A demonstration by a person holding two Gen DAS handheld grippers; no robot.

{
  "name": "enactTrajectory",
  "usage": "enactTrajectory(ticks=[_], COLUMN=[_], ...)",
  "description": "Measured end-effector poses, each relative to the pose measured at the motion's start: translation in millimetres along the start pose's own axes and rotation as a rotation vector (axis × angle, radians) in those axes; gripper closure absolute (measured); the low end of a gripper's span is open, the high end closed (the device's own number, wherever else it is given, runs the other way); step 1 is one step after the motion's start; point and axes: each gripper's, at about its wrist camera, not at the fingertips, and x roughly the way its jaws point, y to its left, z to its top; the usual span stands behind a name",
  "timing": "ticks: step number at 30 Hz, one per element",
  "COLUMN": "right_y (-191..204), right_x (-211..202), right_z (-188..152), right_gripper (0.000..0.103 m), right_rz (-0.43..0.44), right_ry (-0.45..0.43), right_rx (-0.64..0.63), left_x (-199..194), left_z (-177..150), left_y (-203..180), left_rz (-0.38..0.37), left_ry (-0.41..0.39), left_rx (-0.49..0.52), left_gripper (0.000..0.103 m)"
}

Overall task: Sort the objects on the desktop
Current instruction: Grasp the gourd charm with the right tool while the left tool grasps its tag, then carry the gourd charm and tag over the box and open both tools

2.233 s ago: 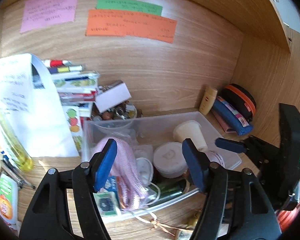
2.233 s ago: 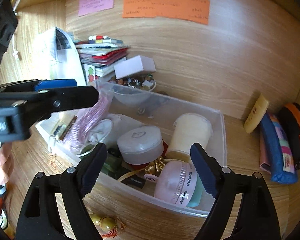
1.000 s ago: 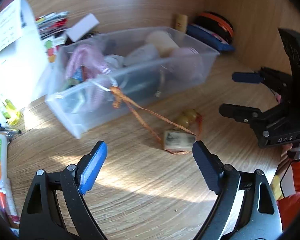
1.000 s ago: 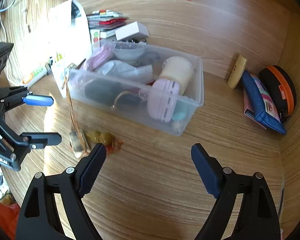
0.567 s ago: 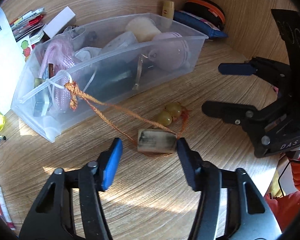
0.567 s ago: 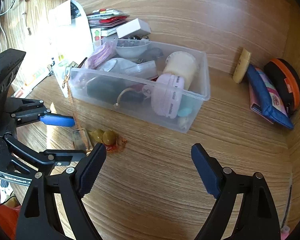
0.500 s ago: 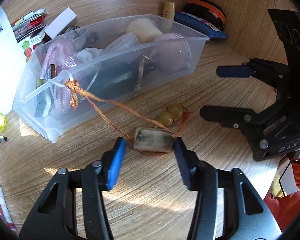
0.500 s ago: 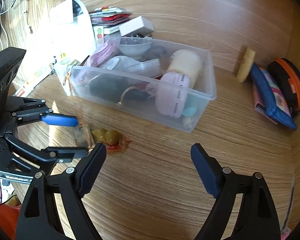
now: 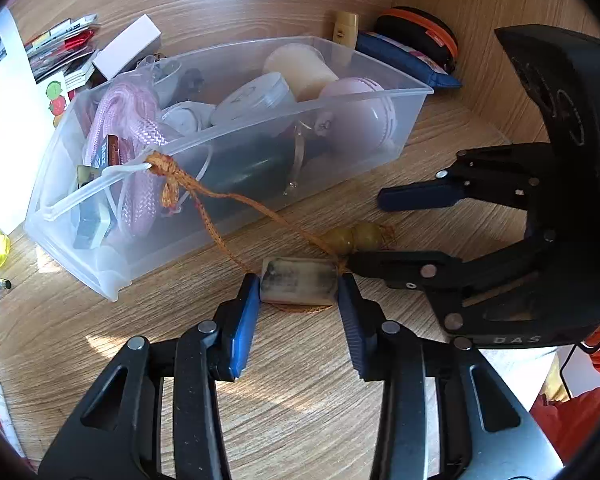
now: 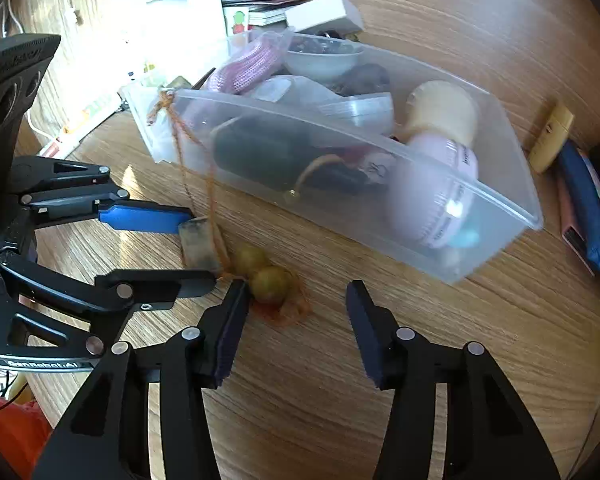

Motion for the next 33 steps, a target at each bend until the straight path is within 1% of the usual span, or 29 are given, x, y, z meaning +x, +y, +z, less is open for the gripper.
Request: enactTrajectory(ticks=[3, 7, 12, 18, 24, 28, 33], right_y=[4, 11, 8, 3, -1, -10, -16], right_x=[3, 4, 3, -13, -29, -39, -52], right_z=[3, 5, 7, 6, 7, 13, 23], right_gripper=[0.07, 0.084, 0.084, 0.084, 0.084, 0.084, 0.084], right_rz=[0.019, 0.028, 0.039, 0.045, 0.025, 0.024, 0.006], right_ry=[-0.002, -0.01, -0.025, -0.072, -0.116, -0.146, -0.187], right_rx=[-0.012, -0.028, 0.02, 0.068, 0.08, 0.101, 0.111], left_x=[-1, -1, -6, -12, -27, -34, -52], left_z=[0, 0, 1, 4, 7, 11, 17], left_y=[5, 9, 10, 8, 15, 21, 28], left_rz=[-0.028, -0.022, -0.024, -0.003, -0.011, -0.02, -0.019], left_ry=[-0.006, -0.014, -0.041, -0.073, -0.121, -0.142, -0.194], left_rx=[-0.031, -0.064, -0.087, -0.082, -0.098, -0.121, -0.134], left_gripper=[0.064, 0.064, 0.064, 0.064, 0.064, 0.064, 0.064])
